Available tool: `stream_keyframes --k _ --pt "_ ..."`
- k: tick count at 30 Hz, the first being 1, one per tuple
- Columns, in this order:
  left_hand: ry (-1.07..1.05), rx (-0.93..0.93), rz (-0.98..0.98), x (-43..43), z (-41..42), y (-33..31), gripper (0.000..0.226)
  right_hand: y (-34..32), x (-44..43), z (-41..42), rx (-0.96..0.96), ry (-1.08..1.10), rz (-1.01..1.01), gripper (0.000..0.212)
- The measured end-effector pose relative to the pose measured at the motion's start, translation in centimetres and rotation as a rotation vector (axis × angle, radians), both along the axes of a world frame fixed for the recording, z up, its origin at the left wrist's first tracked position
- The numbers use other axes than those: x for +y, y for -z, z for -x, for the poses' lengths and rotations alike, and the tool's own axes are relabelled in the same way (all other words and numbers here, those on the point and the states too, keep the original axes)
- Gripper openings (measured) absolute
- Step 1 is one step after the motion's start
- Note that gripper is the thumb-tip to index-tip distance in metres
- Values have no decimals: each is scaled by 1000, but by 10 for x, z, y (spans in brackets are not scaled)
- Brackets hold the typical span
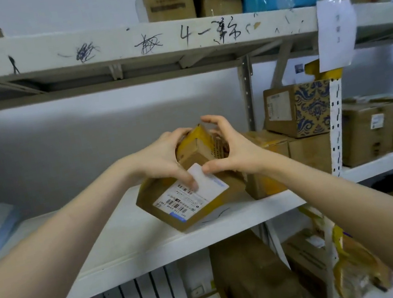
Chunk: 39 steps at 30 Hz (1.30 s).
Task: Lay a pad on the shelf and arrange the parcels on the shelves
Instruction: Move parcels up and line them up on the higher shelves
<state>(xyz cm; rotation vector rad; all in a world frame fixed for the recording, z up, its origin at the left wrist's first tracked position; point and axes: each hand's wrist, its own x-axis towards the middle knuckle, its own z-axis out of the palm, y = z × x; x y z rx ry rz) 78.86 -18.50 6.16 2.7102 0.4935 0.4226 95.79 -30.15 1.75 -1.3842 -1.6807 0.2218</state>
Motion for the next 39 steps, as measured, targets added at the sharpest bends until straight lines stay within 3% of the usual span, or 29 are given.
stream_keyframes --k 3,6,9,12,16,23,27,31,34,39 --pt "0 -18 88 -28 8 -16 106 -8 -26 -11 -73 -65 120 111" --pt "-8 -37 196 -58 20 -36 91 -16 -51 -16 -10 -131 170 113" --pt "-23 -49 201 -82 35 -55 87 -29 -70 -10 28 -192 74 105" --pt "-59 -97 137 -109 49 -78 68 -44 -81 -2 178 -243 -67 99" --pt "-172 -326 -74 -136 56 -104 62 -64 -84 7 384 -246 -212 104" --pt "-347 -707 -671 -143 73 -137 60 -104 -89 22 615 -283 -388 93" --pt "-344 -914 -831 -133 88 -144 60 -127 -84 30 775 -331 -480 104" --pt "-397 -1016 -804 -111 104 -152 57 -157 -64 58 856 -309 -640 99" --pt "-464 -994 -730 -96 111 -156 58 -181 -51 72 881 -197 -773 103" --pt "-532 -915 -587 -60 127 -161 55 -219 -10 102 621 143 -818 112"
